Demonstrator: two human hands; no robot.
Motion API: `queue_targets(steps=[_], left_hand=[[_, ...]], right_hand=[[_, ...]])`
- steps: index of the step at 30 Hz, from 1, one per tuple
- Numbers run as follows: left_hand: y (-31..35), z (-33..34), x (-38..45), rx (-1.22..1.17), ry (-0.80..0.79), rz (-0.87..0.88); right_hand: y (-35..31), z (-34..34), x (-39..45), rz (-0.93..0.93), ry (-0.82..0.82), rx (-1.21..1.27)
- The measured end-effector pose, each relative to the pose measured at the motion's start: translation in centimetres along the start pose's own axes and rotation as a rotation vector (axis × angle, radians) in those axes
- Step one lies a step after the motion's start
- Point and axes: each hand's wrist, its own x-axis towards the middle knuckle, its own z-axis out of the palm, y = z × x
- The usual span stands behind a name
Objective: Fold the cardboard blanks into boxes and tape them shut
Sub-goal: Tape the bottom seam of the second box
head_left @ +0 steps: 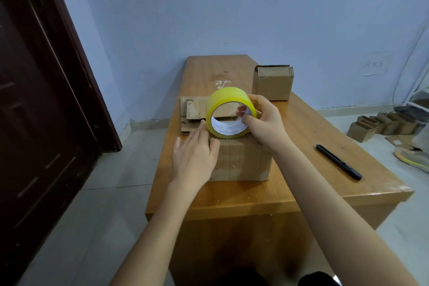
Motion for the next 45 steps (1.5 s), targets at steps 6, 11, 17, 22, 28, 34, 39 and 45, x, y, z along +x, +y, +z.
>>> queue_targets(steps=[6,11,17,22,28,34,39,45], left_hand=[[-0.4,-1.2,0.7,0.113,-0.093,0.084],[0.3,-0.3,1.0,-0.053,0.007,0.122],[-0.3,0.9,0.8,-0.05,0.132,0.169],[-0.3,-0.1,0.8,0.146,0.063,0.22],[0.1,-0.9,0.7,0.285,-0.021,0.229],[0.4,-1.1,0.8,0.367,-0.061,0.22],[0.3,-1.0,1.0,0.41,-0.065,0.202],[0.2,-0.7,1.1,0.343,-0.088,0.201]], right_hand=[[0.1,0.3,0.0,-0.014,0.014,-0.11],[0.3,0.1,0.2,0.028,-0.095,-0.277],[0.2,0.3,0.5,0.056,-0.114,-0.253],[0.5,0.1,0.9,0.028,-0.131,-0.243],[0.4,0.4,0.3,-0.025,-0.04,-0.178],[0.2,0.4,0.2,-0.013,0.005,-0.178],[0.4,0.0,0.3,0.018,0.112,-0.186],[0.4,-2.0,0.7,0.047,0.068,-0.274]])
